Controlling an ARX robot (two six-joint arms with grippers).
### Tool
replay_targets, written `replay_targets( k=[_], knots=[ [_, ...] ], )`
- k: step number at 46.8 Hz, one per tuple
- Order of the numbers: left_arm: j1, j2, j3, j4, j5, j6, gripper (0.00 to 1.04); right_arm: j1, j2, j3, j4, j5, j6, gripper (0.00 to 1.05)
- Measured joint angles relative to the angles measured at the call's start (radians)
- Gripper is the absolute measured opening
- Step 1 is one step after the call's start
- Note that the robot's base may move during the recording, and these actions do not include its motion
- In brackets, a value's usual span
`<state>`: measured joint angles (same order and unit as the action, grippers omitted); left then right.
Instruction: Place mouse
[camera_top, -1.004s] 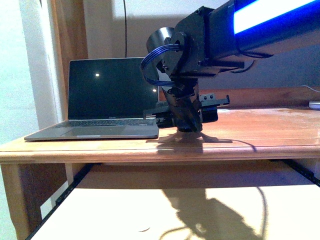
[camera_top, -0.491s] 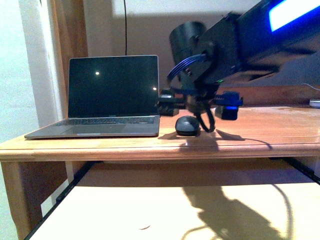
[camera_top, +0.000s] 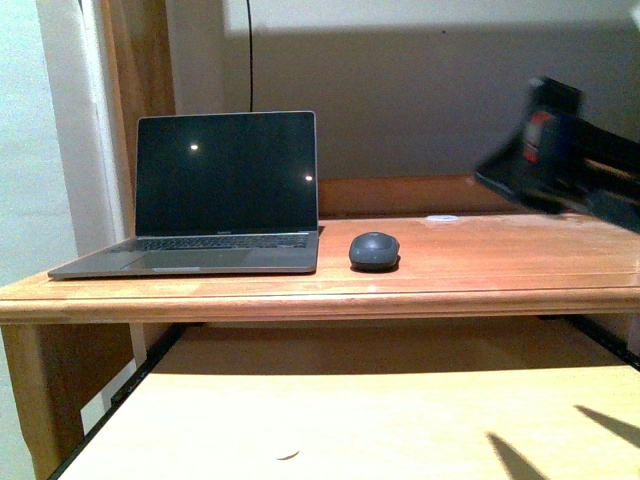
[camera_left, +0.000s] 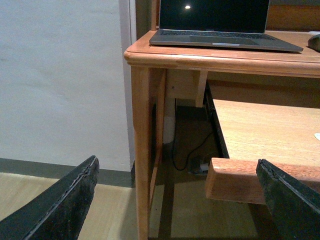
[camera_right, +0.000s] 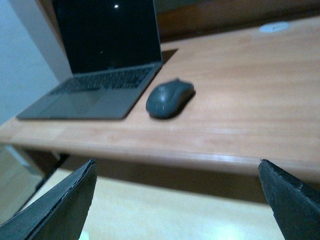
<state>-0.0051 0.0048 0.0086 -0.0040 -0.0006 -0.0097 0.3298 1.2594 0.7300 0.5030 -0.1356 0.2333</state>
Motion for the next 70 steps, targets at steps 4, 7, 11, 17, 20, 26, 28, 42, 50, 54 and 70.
replay_targets(
  k=[4, 7, 11, 17, 20, 26, 28, 42, 50, 54, 70],
  knots=[
    [0.000, 0.000, 0.000, 0.000, 0.000, 0.000, 0.97, -0.071, -0.100, -0.153, 0.022, -0.134, -0.019, 0.97],
    [0.000, 0.000, 0.000, 0.000, 0.000, 0.000, 0.97, -0.133, -0.160, -0.246, 0.025, -0.230, -0.040, 0.97],
    [0.000, 0.000, 0.000, 0.000, 0.000, 0.000, 0.97, -0.218, -0.214, -0.342, 0.026, -0.351, -0.075, 0.97],
    [0.000, 0.000, 0.000, 0.000, 0.000, 0.000, 0.97, -0.341, -0.270, -0.430, 0.024, -0.523, -0.117, 0.97],
    [0.000, 0.000, 0.000, 0.000, 0.000, 0.000, 0.97, -0.400, -0.294, -0.462, 0.012, -0.621, -0.152, 0.97],
    [0.000, 0.000, 0.000, 0.000, 0.000, 0.000, 0.97, -0.493, -0.299, -0.510, -0.016, -0.771, -0.236, 0.97],
    [0.000, 0.000, 0.000, 0.000, 0.000, 0.000, 0.97, -0.526, -0.299, -0.520, -0.024, -0.828, -0.256, 0.97],
    [0.000, 0.000, 0.000, 0.000, 0.000, 0.000, 0.97, -0.561, -0.217, -0.543, -0.151, -0.852, -0.521, 0.97],
    [0.000, 0.000, 0.000, 0.000, 0.000, 0.000, 0.97, -0.505, -0.113, -0.543, -0.019, -0.782, -0.540, 0.97],
    [0.000, 0.000, 0.000, 0.000, 0.000, 0.000, 0.97, -0.469, -0.076, -0.539, 0.035, -0.739, -0.526, 0.97],
    [0.000, 0.000, 0.000, 0.000, 0.000, 0.000, 0.97, -0.249, 0.203, -0.370, 0.278, -0.441, -0.378, 0.97]
  ],
)
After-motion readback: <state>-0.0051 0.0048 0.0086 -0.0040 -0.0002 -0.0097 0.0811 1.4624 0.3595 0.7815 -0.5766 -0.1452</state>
